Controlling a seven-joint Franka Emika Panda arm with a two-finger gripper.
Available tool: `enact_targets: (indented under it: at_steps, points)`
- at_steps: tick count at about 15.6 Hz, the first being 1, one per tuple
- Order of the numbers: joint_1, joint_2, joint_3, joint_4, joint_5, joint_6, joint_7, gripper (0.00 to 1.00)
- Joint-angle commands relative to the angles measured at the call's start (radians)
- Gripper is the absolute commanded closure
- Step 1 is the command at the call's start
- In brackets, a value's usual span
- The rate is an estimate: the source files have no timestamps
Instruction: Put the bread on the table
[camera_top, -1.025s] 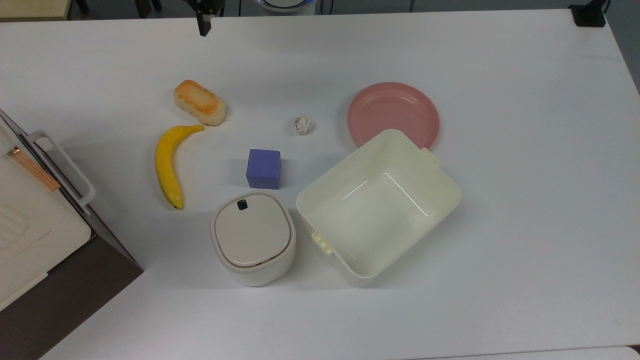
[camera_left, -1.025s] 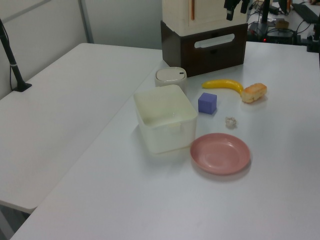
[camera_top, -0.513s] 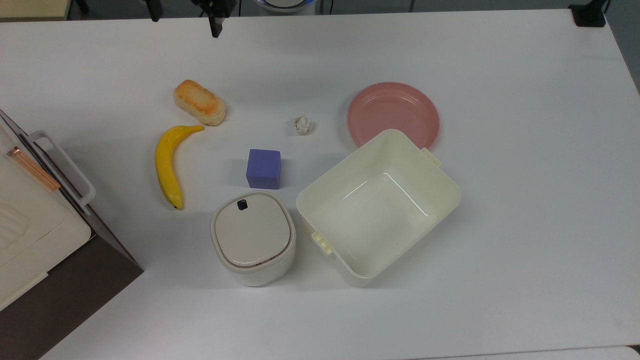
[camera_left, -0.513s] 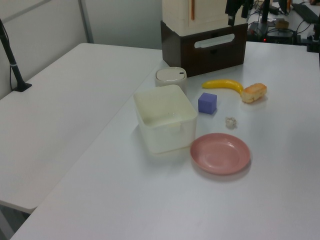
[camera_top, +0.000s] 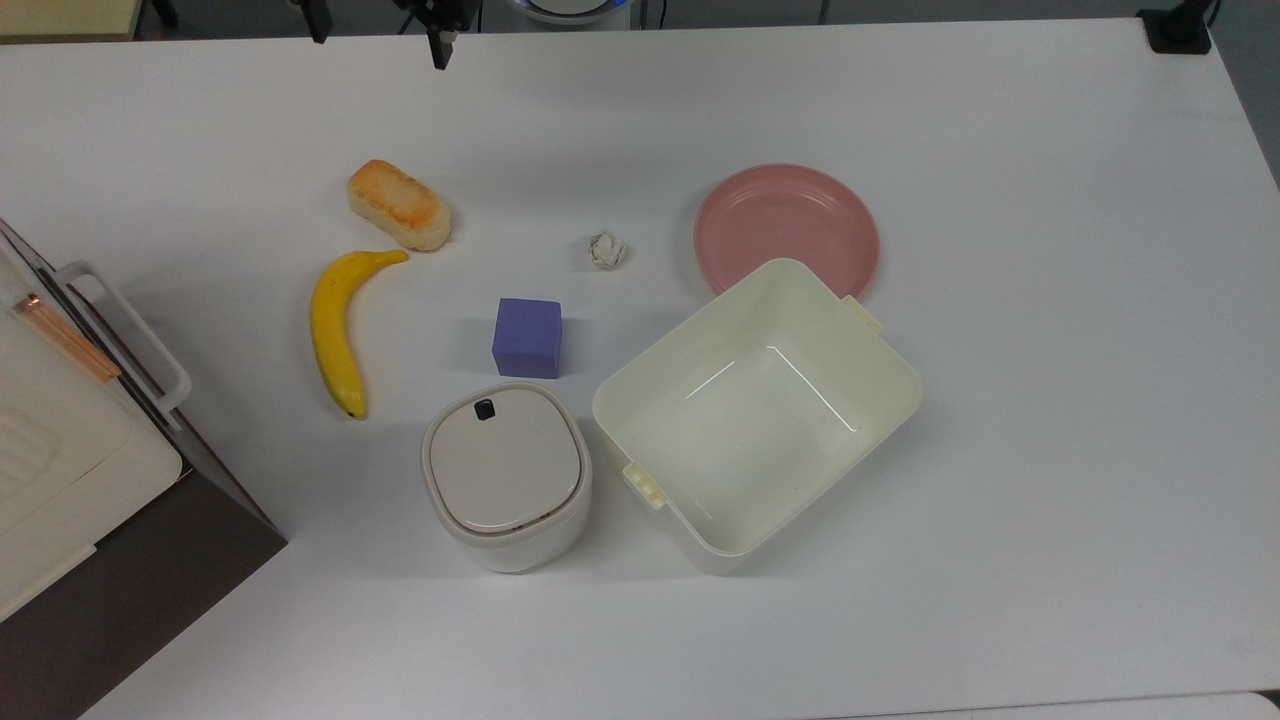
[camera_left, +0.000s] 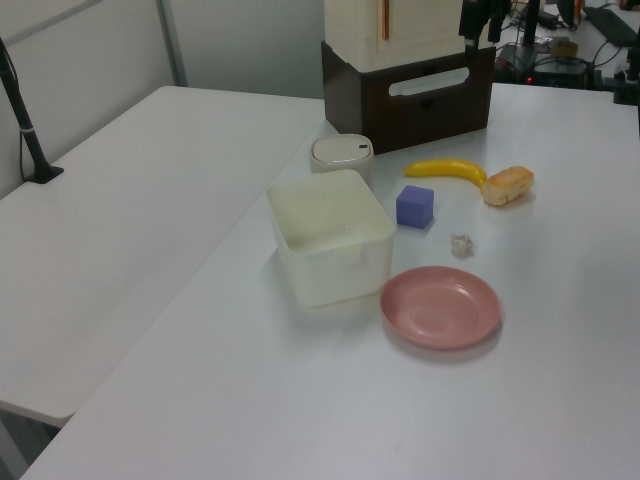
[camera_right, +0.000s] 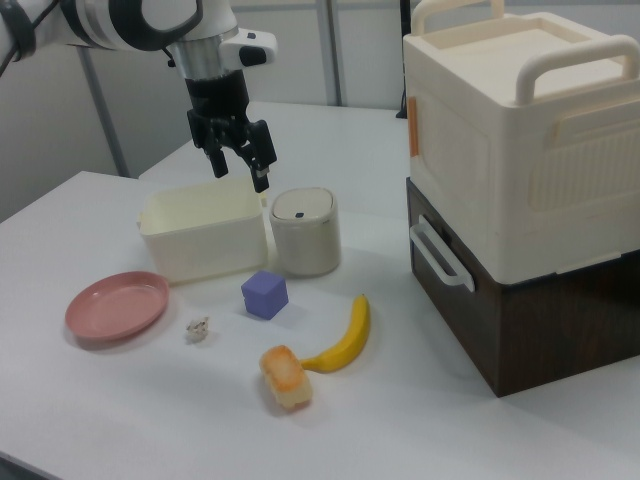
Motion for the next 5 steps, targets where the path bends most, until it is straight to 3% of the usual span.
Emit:
enact_targets:
  at_steps: [1, 5]
  points:
    - [0.025, -0.038, -0.025, -0.038, 0.021, -0.006, -0.030, 0.00]
    - [0.025, -0.038, -0.025, -0.038, 0.021, -0.003, -0.035, 0.00]
